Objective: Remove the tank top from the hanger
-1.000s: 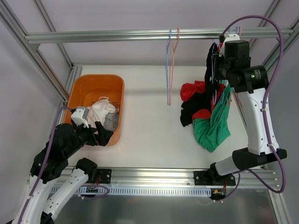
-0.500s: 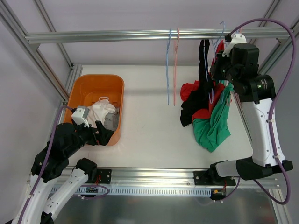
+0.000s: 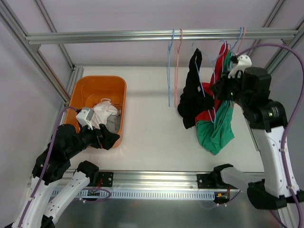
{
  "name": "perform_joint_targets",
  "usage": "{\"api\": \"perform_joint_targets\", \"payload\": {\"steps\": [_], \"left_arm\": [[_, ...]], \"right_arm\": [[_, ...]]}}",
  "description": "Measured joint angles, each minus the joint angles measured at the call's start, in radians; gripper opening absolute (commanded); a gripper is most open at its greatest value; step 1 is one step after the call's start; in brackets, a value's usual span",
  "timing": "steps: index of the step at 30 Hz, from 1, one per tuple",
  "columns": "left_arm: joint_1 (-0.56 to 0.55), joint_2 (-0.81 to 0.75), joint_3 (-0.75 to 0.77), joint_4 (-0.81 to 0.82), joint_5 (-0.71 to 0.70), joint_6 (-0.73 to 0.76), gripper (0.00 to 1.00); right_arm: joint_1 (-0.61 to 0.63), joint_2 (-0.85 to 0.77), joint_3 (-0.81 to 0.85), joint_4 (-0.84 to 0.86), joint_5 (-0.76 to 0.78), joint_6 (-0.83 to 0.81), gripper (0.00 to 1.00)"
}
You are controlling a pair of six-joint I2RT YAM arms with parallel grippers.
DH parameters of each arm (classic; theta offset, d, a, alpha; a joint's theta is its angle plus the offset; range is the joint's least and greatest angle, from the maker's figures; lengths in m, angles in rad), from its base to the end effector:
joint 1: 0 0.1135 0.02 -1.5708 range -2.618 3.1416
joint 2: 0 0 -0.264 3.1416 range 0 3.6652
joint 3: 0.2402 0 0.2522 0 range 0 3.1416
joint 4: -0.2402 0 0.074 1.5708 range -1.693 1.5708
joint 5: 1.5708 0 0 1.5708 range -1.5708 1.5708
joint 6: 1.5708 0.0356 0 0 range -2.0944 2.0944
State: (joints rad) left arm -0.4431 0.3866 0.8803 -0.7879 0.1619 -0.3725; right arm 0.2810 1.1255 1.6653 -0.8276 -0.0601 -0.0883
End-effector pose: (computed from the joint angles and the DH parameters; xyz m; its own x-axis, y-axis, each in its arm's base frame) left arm 0.0583 -0.0340 0.3503 -0.4487 -0.1846 -0.8744 0.4286 0.8141 -0.3918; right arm 0.1825 0.0549 0.4980 -0.2424 -0.1616 -0.9566 -0.3549 0.9325 -0.0676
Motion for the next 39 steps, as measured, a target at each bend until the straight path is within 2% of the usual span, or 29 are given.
{"api": "perform_joint_targets", "payload": {"steps": [6,11,14,16,19,22,26,29,34,36,37,39], "left_arm": [[0.000,0.111,0.093,0.105,0.169,-0.013,0.99],[-0.059,0.229,0.210,0.196,0.230,-0.025,0.99],[-0.229,0.324,0.316,0.222,0.178,-0.010,0.99],[-0.436,0.415,0.404,0.245,0.098,0.024,0.99],[-0.729,0.584,0.548,0.277,-0.098,0.113,0.99],[-0.903,0.775,0.682,0.324,-0.269,0.199,0.98],[-0.958,0.965,0.779,0.349,-0.434,0.267,0.76],[-0.958,1.035,0.801,0.352,-0.532,0.304,0.72],[-0.958,1.047,0.801,0.370,-0.627,0.335,0.31],[-0.958,1.046,0.801,0.381,-0.644,0.342,0.28],[-0.958,1.045,0.799,0.387,-0.646,0.343,0.17],[-0.958,1.037,0.782,0.400,-0.647,0.341,0.06]], "right_arm": [[0.001,-0.330,-0.191,-0.101,-0.090,0.013,0.00],[0.001,-0.572,-0.197,-0.297,-0.203,-0.002,0.00],[0.002,-0.629,-0.127,-0.437,-0.258,-0.019,0.00],[0.009,-0.644,-0.077,-0.477,-0.291,-0.026,0.00],[0.019,-0.674,-0.048,-0.500,-0.341,-0.028,0.00],[0.021,-0.700,-0.048,-0.524,-0.392,-0.028,0.00],[0.024,-0.705,-0.048,-0.541,-0.451,-0.027,0.00],[0.026,-0.704,-0.034,-0.550,-0.484,-0.027,0.00],[0.027,-0.703,0.008,-0.554,-0.534,-0.027,0.00],[0.027,-0.703,0.014,-0.554,-0.543,-0.027,0.00],[0.027,-0.703,0.015,-0.554,-0.545,-0.027,0.00],[0.027,-0.703,0.015,-0.554,-0.546,-0.028,0.00]]}}
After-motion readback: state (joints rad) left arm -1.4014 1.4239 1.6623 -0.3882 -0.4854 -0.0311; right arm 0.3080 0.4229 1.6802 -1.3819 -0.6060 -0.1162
